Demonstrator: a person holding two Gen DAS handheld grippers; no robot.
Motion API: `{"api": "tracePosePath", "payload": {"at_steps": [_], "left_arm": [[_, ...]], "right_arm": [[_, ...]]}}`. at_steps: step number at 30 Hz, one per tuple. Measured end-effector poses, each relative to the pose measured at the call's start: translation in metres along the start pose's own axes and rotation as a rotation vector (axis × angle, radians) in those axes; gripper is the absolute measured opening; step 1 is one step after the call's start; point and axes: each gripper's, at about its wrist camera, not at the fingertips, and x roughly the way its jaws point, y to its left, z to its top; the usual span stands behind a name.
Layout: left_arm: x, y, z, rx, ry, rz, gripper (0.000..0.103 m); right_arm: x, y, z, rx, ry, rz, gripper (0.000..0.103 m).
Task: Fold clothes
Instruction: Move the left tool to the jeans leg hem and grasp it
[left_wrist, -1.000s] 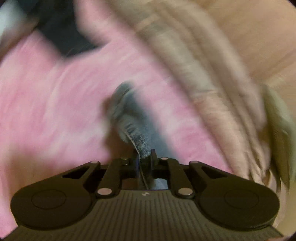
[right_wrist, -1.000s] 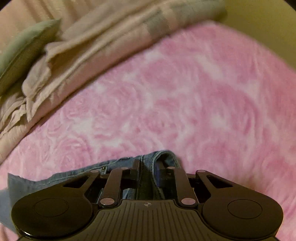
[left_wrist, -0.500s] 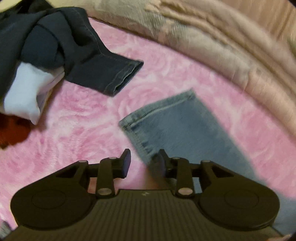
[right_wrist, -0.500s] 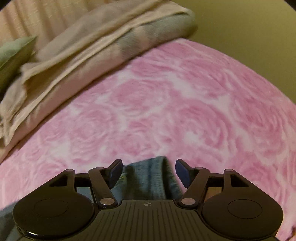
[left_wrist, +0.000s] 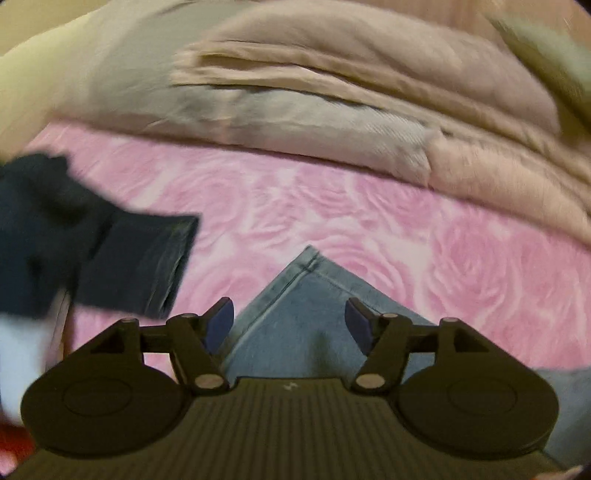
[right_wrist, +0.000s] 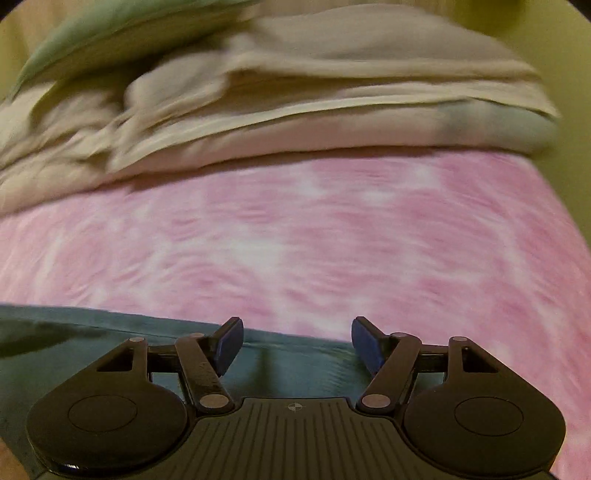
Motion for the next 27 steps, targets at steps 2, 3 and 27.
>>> {"api": "tracePosePath", "payload": {"at_steps": [2,3,27], "left_arm": [[0.020,-0.005,0.012,0.057,0.019,-0.002,0.064],[0.030,-0.006,0.018,0.073,0.027,-0.007,0.064],[0.083,-0.009,0.055,0.095,-0.147,0.109,0.027]], "right_arm": [[0.017,0.018,0.010,0.004,0.006,0.012,0.068],[0.025,0.024,0.016,0.018,0.007,0.016,0.068],[0.041,0.009,0.027,0.467,-0.010,-0.065,0.068]]}}
